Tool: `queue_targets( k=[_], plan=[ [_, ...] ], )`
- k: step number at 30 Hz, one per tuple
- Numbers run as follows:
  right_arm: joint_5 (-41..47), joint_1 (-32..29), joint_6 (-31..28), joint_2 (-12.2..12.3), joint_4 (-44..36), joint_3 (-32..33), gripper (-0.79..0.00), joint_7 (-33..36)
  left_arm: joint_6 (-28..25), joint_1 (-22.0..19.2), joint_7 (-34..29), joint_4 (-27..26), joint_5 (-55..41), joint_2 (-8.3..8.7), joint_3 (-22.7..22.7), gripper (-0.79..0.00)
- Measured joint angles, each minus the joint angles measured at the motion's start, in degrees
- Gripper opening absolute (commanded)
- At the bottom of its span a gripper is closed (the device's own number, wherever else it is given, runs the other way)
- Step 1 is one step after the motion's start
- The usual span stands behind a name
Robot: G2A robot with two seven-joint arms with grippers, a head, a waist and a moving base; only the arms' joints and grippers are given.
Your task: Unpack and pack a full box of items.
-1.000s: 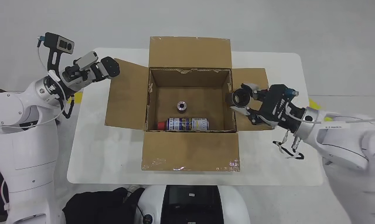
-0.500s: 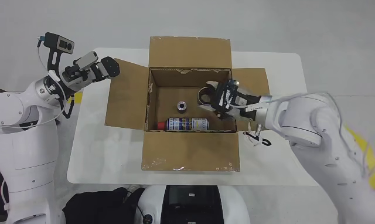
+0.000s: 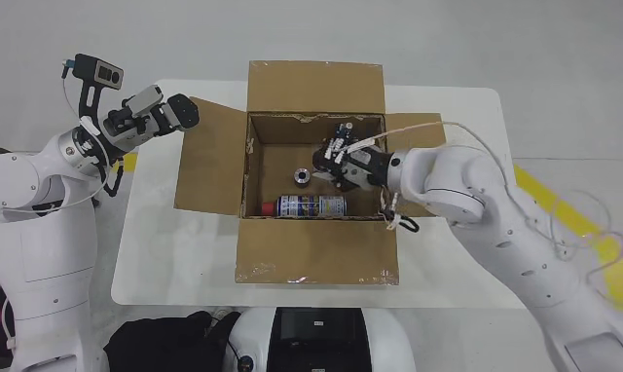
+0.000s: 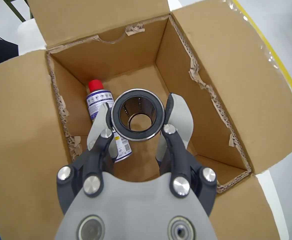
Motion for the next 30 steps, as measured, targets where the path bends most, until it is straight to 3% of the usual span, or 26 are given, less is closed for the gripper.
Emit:
queue_targets(
  k=[17,29,30],
  plan=[
    [-3.17,6.33,7.13,-4.18,11.98,-8.44,-0.785,4.66,0.0,0.0,0.0,0.0,0.0,0.0,0.0,0.0],
    [-2.47,8.63,6.33,-6.92,19.14,-12.1,-0.785,3.66,0.0,0.0,0.0,0.0,0.0,0.0,0.0,0.0],
    [-2.47,8.74,6.29,-7.11,19.55,-12.29,-0.742,3.5,0.0,0.0,0.0,0.0,0.0,0.0,0.0,0.0]
  ],
)
